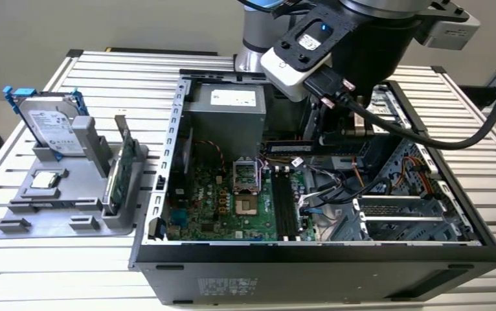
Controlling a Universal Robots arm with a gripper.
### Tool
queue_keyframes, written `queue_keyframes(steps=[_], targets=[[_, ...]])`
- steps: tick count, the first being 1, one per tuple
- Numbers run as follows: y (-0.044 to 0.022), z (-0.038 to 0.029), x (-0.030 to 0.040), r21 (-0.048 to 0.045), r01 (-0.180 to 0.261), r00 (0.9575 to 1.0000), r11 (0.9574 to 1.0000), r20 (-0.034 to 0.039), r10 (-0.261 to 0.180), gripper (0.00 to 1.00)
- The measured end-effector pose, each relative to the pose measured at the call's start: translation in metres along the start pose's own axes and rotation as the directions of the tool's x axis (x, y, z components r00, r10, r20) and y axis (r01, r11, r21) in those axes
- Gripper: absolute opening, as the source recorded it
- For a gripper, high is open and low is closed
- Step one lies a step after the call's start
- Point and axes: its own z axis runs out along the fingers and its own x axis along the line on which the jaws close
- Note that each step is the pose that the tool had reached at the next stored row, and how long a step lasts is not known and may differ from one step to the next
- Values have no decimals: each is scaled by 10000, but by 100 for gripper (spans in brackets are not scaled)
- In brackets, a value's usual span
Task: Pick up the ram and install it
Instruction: 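Insert the ram into the slot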
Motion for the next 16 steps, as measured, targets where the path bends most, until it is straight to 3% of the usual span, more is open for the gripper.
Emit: queue_keyframes(steps=[4,9,13,16], targets=[[0,0,1,-3,-527,9986,9986,5,527,0],[0,1,1,-8,-1174,9931,9931,9,1174,0],[-1,2,1,-11,-1675,9859,9859,13,1675,0],[-1,2,1,-15,-2108,9775,9775,16,2108,0]])
